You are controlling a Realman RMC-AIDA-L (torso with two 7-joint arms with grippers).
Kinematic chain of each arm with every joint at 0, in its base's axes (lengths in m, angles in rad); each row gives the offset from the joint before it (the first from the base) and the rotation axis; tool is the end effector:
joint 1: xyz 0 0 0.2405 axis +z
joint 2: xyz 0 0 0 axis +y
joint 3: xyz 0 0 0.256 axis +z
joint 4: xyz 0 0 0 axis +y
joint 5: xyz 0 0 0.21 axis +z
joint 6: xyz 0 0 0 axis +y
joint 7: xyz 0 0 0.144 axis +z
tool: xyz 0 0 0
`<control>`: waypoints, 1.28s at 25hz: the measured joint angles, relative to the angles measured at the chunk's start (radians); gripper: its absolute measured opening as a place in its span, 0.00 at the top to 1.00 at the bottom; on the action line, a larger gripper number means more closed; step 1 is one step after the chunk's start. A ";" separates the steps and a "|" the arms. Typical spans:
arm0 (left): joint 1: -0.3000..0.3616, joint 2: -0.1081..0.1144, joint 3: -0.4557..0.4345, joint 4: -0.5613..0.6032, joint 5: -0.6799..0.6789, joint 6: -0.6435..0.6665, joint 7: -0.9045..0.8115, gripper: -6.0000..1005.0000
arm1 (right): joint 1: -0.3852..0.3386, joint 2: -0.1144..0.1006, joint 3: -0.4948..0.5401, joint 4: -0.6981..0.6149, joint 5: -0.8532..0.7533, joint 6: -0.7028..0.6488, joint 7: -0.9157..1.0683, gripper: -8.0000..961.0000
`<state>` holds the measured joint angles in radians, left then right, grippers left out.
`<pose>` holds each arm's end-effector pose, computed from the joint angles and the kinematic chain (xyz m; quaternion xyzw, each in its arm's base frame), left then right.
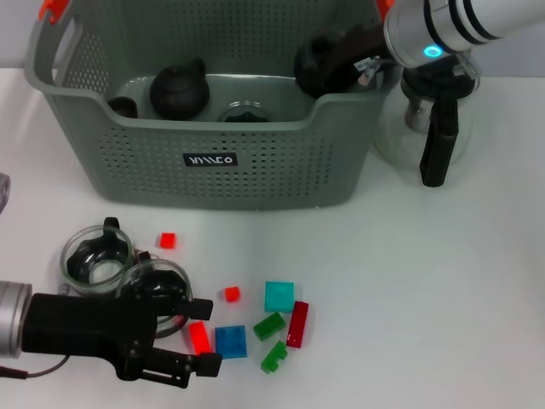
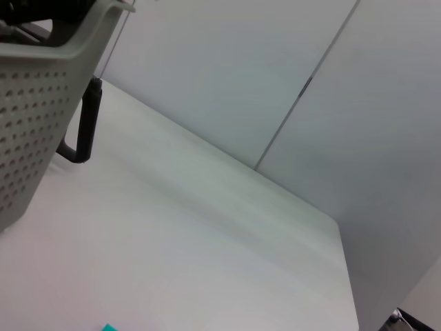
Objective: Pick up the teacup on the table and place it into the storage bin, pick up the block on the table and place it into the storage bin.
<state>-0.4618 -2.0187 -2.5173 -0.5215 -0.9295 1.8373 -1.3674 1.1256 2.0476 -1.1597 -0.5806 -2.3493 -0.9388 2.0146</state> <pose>-0.2957 0.2570 -0.0016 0.9353 0.2696 0.2275 0.0289 0.0946 0.4743 -0.0449 -0.9630 0.1333 -0.0242 0.2329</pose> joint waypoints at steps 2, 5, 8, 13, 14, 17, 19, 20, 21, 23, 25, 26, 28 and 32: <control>0.000 0.000 0.000 0.000 0.000 -0.001 0.000 0.10 | 0.000 0.001 -0.001 -0.003 0.000 -0.002 -0.002 0.86; 0.001 0.000 -0.001 0.000 0.000 -0.003 0.000 0.10 | 0.000 0.002 -0.001 -0.005 0.000 -0.002 -0.004 0.84; 0.002 0.000 -0.002 0.000 0.000 -0.003 0.000 0.10 | -0.003 0.002 0.000 -0.018 0.002 -0.003 -0.005 0.81; 0.002 0.002 -0.004 0.001 0.000 -0.003 -0.001 0.10 | -0.010 0.001 0.006 -0.034 0.005 -0.013 -0.005 0.77; 0.002 0.003 -0.004 0.002 0.000 -0.003 -0.001 0.10 | -0.011 0.001 0.007 -0.037 0.005 -0.013 -0.005 0.76; 0.002 0.005 -0.005 0.003 0.000 -0.002 -0.001 0.10 | -0.021 0.004 0.008 -0.065 0.006 -0.015 -0.005 0.72; 0.002 0.007 -0.006 0.003 0.000 -0.002 -0.001 0.10 | -0.031 0.007 0.008 -0.095 0.007 -0.017 -0.002 0.69; 0.002 0.007 -0.008 0.003 0.000 -0.001 -0.001 0.10 | -0.038 0.009 0.009 -0.114 0.009 -0.019 -0.001 0.66; 0.002 0.008 -0.009 0.003 0.000 -0.001 -0.001 0.10 | -0.046 0.011 0.009 -0.140 0.013 -0.021 0.001 0.63; 0.002 0.010 -0.011 0.003 0.000 0.000 -0.005 0.10 | -0.063 0.012 0.011 -0.192 0.036 -0.030 0.002 0.58; 0.003 0.014 -0.012 0.003 -0.002 0.002 -0.011 0.10 | -0.084 0.012 0.019 -0.252 0.078 -0.049 0.001 0.58; 0.005 0.016 -0.013 0.003 -0.004 0.004 -0.014 0.10 | -0.094 0.011 0.027 -0.281 0.103 -0.062 -0.002 0.58; 0.008 0.020 -0.024 0.002 -0.006 0.008 -0.019 0.10 | -0.112 0.006 0.042 -0.325 0.149 -0.094 -0.006 0.55; 0.017 0.029 -0.064 -0.002 -0.007 0.018 -0.025 0.10 | -0.156 -0.001 0.078 -0.408 0.239 -0.185 -0.008 0.51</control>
<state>-0.4445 -1.9899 -2.5816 -0.5239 -0.9366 1.8549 -1.3927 0.9694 2.0467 -1.0814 -0.9885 -2.1098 -1.1236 2.0069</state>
